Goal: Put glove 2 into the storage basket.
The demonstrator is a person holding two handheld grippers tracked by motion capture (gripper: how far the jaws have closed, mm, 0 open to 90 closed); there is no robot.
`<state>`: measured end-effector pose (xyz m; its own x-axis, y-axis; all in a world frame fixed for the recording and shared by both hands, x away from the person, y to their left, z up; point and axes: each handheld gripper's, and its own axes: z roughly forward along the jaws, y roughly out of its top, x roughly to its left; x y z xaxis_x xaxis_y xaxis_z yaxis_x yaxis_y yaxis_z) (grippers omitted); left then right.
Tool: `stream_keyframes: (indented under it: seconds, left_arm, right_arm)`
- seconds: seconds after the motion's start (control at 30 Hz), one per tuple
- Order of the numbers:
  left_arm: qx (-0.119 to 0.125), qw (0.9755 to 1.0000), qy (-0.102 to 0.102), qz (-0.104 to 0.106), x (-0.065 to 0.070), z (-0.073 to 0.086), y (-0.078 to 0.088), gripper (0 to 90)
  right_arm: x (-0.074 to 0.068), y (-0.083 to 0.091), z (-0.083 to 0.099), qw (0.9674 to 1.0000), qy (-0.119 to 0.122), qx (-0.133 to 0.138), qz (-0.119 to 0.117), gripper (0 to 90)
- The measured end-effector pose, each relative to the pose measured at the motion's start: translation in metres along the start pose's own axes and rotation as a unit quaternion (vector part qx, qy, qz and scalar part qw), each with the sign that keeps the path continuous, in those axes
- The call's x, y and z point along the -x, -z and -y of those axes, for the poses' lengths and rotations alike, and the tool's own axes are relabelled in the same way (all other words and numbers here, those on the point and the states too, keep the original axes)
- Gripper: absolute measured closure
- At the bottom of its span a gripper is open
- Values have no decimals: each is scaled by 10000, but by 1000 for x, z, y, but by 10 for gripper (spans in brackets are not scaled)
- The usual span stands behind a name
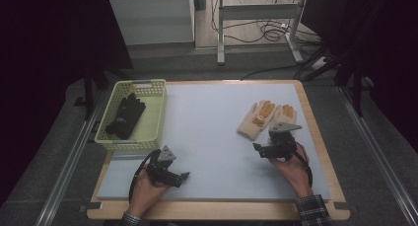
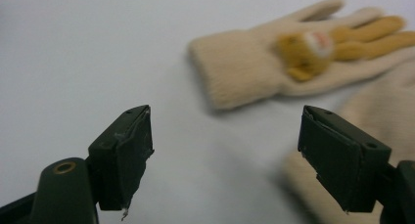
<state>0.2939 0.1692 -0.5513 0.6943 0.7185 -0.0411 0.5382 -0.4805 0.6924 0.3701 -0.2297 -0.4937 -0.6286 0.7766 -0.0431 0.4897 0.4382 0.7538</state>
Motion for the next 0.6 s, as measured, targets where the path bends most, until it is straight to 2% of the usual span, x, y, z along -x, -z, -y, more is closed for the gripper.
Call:
stream_keyframes:
  seconds: [0.03, 0.1, 0.17, 0.2, 0.27, 0.4, 0.5, 0.6]
  left_arm:
    - [0, 10000, 1, 0, 0, 0, 0, 5]
    - [2, 10000, 4, 1, 0, 0, 0, 6]
    - [5, 10000, 5, 1, 0, 0, 0, 6]
    - [5, 10000, 7, 1, 0, 0, 0, 6]
    - [6, 10000, 9, 1, 0, 0, 0, 7]
    - [6, 10000, 10, 1, 0, 0, 0, 7]
    - [6, 10000, 10, 2, 0, 0, 0, 7]
    - [6, 10000, -1, 1, 0, 0, 0, 8]
  right_arm:
    - [13, 2, -4, 9999, -79, -6, 141, 202]
    - [17, 2, -5, 9998, -113, -13, 182, 202]
    - [34, 2, -7, 9994, -257, -36, 228, 202]
    - [44, 2, -8, 9991, -279, -58, 318, 202]
    - [55, 2, -9, 9987, -265, -99, 435, 217]
    - [75, 0, -9, 9964, -279, -285, 745, 330]
    - [88, -4, -8, 9954, -412, -359, 782, 352]
    - [96, -12, -8, 9953, -379, -317, 837, 351]
